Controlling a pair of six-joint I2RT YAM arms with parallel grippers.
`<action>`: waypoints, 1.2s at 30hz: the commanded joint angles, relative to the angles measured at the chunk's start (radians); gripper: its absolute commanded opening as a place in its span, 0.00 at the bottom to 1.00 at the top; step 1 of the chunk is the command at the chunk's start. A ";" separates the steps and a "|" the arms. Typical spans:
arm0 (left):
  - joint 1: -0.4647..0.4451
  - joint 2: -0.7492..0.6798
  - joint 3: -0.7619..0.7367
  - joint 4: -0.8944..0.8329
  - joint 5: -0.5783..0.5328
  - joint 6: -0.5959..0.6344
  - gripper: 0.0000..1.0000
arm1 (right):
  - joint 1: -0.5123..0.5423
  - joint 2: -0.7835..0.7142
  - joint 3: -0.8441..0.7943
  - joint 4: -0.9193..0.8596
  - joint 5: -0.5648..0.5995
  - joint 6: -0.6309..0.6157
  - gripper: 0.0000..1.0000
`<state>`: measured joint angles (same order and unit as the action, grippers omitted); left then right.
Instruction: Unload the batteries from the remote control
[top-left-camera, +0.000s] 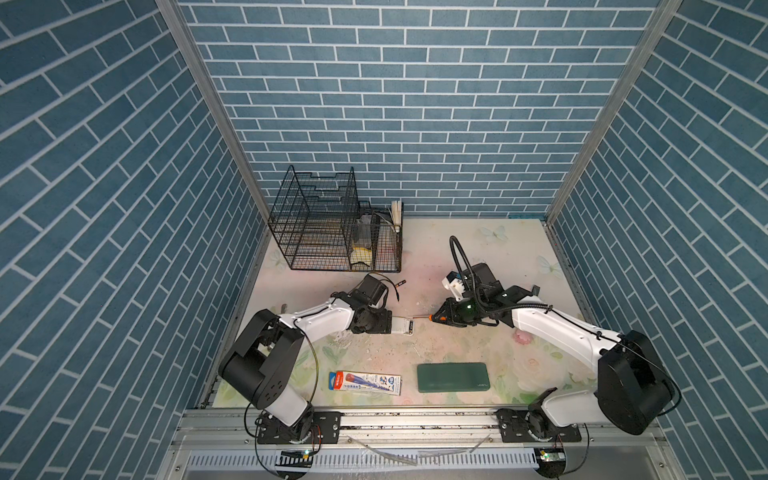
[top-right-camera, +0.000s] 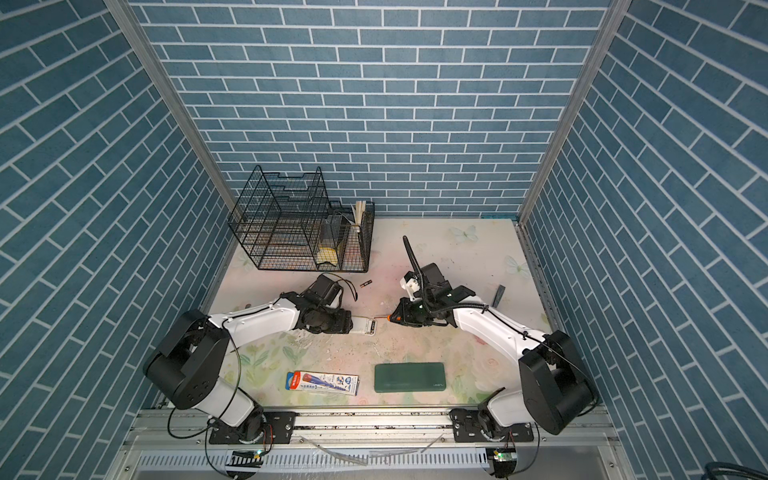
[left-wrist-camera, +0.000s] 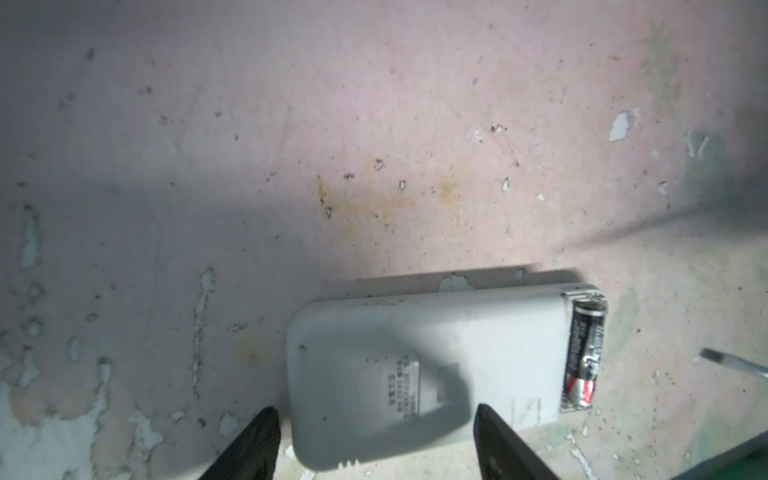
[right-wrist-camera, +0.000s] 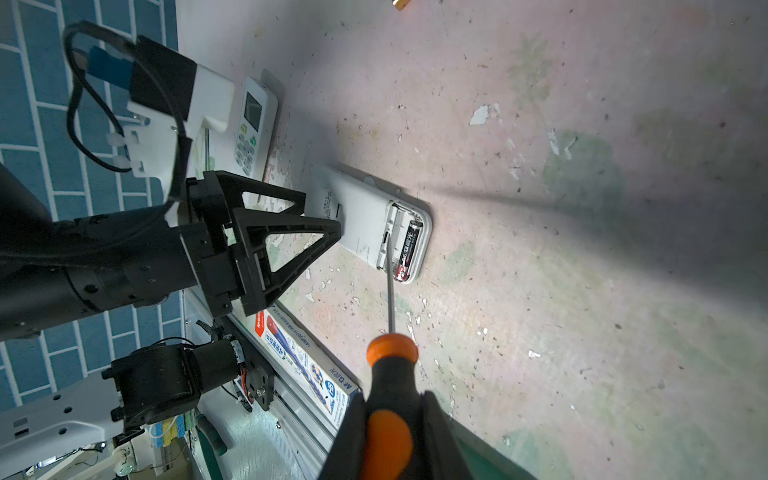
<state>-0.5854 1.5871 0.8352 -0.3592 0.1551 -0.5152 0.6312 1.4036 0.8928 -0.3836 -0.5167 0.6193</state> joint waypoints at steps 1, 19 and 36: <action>0.009 0.018 0.001 0.003 -0.014 0.009 0.74 | 0.010 -0.011 -0.034 -0.013 0.009 -0.040 0.00; 0.009 0.030 -0.013 0.013 -0.017 0.007 0.71 | 0.042 0.023 -0.064 -0.003 0.017 -0.036 0.00; 0.008 0.043 -0.018 0.030 0.002 0.005 0.69 | 0.051 0.090 -0.059 0.048 0.001 -0.029 0.00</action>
<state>-0.5812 1.5997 0.8356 -0.3176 0.1501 -0.5159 0.6704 1.4593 0.8478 -0.3557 -0.5209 0.6193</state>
